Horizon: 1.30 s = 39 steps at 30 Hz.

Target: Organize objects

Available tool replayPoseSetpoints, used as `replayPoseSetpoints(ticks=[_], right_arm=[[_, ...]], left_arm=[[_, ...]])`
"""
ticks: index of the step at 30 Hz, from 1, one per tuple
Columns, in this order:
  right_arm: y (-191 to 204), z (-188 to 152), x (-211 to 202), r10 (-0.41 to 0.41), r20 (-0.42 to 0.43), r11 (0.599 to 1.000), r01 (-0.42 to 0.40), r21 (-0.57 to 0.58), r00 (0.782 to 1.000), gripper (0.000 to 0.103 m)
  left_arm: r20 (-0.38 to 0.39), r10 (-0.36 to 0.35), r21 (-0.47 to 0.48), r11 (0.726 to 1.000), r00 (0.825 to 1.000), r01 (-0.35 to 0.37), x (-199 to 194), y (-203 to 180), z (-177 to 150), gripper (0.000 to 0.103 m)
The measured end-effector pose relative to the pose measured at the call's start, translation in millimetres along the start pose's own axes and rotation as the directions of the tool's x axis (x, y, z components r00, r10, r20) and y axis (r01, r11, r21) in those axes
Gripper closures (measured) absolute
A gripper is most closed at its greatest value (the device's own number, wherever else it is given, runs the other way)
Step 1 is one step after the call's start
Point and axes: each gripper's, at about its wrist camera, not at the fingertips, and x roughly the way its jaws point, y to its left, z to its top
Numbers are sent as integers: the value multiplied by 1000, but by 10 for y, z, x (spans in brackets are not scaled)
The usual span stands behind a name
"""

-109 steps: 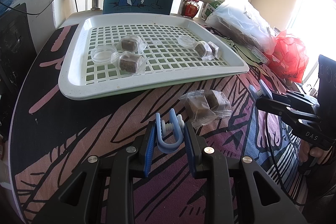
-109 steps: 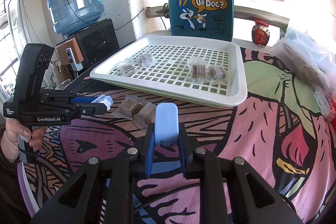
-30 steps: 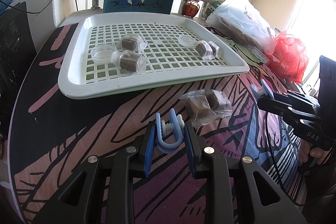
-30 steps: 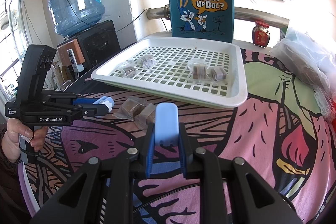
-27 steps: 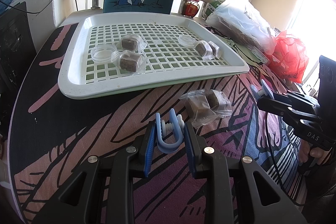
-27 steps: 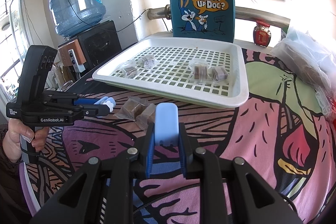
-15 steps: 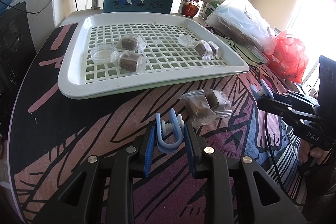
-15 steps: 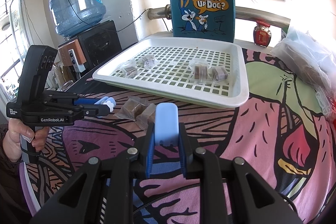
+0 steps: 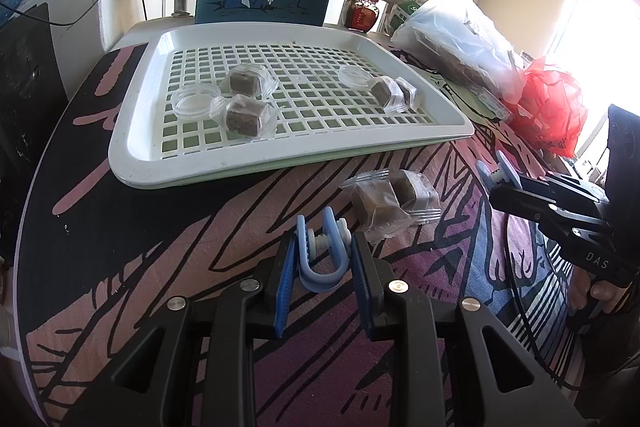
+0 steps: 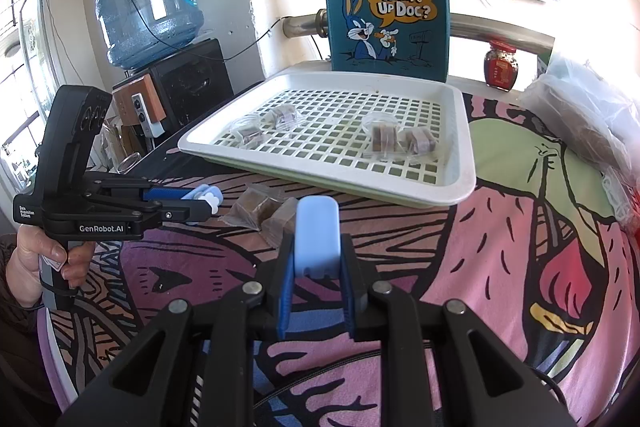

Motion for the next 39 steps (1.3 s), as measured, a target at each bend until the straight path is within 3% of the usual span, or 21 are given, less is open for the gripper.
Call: replayPoseSetpoints(ticks=[14,23,27,31,39], right_arm=[[-26,1,4,-8,1,1000,8,12,1000,83],[-218,147,-136,17,45,997,-20,71,999,83],[-366,402,-313,1,100,996,-10,90,995,83],[-488,639,-246,-11,99,994,1,105,995,83],[-520,756,427,-40,-41,995,44,92,998,83]], left_arm=[[11,11,11,1000,1000,-11,-49,-12,7,77],[59,-31,25,999,998,30,-260,-24,99,77],[110,43,56,997,993,-49,-455,61,290,77],[139,111,35,992,984,-117,-499,287,550,77],[35,182,-23,983,983,-181,-52,568,770,77]])
